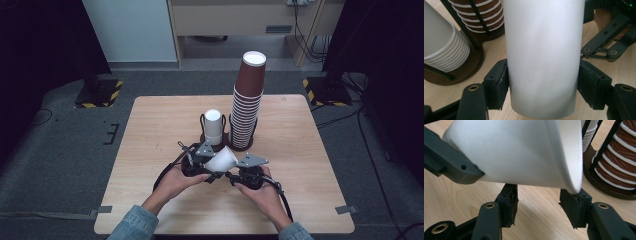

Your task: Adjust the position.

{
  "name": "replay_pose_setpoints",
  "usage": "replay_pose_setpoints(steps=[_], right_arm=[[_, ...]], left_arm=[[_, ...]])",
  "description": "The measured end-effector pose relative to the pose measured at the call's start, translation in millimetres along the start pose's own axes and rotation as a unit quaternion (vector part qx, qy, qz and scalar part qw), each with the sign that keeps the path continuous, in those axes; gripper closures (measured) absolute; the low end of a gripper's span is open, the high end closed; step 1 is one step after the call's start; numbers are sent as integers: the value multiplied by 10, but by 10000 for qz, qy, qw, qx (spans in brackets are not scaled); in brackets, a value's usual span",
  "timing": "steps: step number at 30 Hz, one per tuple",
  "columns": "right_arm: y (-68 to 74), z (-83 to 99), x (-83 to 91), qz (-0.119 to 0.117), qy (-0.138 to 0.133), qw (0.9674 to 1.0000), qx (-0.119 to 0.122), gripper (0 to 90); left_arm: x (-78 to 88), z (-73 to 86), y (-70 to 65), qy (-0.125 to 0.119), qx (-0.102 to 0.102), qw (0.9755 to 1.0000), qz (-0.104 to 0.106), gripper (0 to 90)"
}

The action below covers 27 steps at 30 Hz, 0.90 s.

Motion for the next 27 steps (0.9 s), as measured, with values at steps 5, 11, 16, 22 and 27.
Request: replay_pose_setpoints(steps=[5, 11, 16, 22, 27], right_arm=[[5, 10, -2, 55, 72, 10000, 39, 468], [-68, 39, -1, 177, 142, 9997, -47, 464], [-142, 24, 27, 314, 78, 9994, -126, 461], [-168, -16, 56, 362, -40, 9993, -128, 460], [-166, -55, 74, 379, -106, 9992, -97, 460]], left_arm=[[-12, 54, 18, -102, 59, 9999, 114, 306], [-11, 158, 66, -141, 159, 9996, 158, 303], [7, 188, 78, -260, 182, 9993, 172, 302], [-15, 251, 56, -351, 186, 9991, 162, 303], [-53, 271, 38, -507, 130, 9985, 171, 303]])
Point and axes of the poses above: each handheld gripper's, and its own axes: x roughly backward along the jaws, z roughly out of its underside, y roughly to its left, the point moved 3 cm from there along -x, roughly forward along the jaws, and after that the axes turned 15 degrees about x, right-handed, at the moved point
